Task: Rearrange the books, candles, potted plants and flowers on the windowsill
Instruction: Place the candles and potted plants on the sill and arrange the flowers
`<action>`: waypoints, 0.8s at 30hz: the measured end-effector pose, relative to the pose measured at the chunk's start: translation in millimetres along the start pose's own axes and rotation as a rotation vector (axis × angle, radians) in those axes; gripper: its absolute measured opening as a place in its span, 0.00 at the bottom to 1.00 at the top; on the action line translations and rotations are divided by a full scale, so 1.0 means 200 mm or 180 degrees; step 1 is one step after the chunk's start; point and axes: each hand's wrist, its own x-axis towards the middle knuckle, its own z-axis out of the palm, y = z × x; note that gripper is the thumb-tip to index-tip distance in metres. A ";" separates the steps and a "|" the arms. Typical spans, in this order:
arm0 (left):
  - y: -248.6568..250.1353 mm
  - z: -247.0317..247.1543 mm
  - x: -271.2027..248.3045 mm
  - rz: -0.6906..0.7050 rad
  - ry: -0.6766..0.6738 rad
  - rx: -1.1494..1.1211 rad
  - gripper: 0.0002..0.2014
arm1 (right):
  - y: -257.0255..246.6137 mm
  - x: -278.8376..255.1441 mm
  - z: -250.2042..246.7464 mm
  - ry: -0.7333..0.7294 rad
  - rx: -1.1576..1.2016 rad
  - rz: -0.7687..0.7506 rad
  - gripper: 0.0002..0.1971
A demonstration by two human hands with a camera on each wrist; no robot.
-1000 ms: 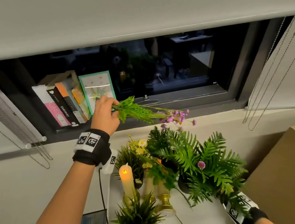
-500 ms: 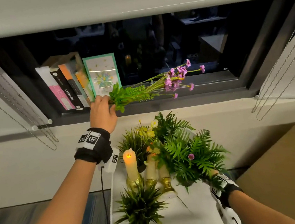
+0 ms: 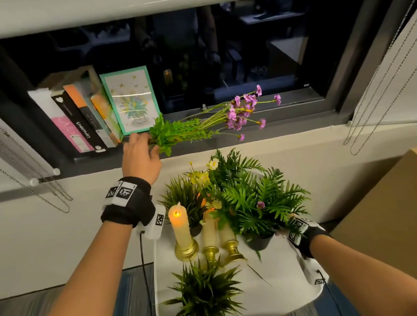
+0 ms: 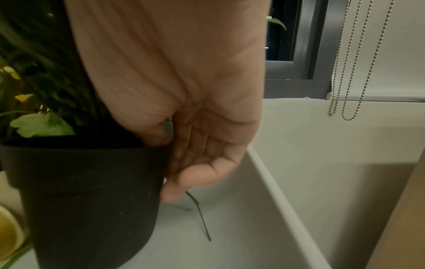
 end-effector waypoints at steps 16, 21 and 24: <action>0.04 -0.09 0.11 -0.0064 0.0287 -0.0168 0.13 | -0.26 -0.20 -0.58 -0.0091 -0.0734 -0.0075 0.23; 0.07 -0.08 0.10 -0.0171 0.0096 -0.0053 0.06 | -0.34 -0.24 -0.77 0.0351 -0.0486 0.0065 0.17; 0.06 -0.07 0.10 0.0006 0.0019 -0.0142 0.09 | -0.42 -0.26 -0.85 0.0852 -0.0584 0.0020 0.18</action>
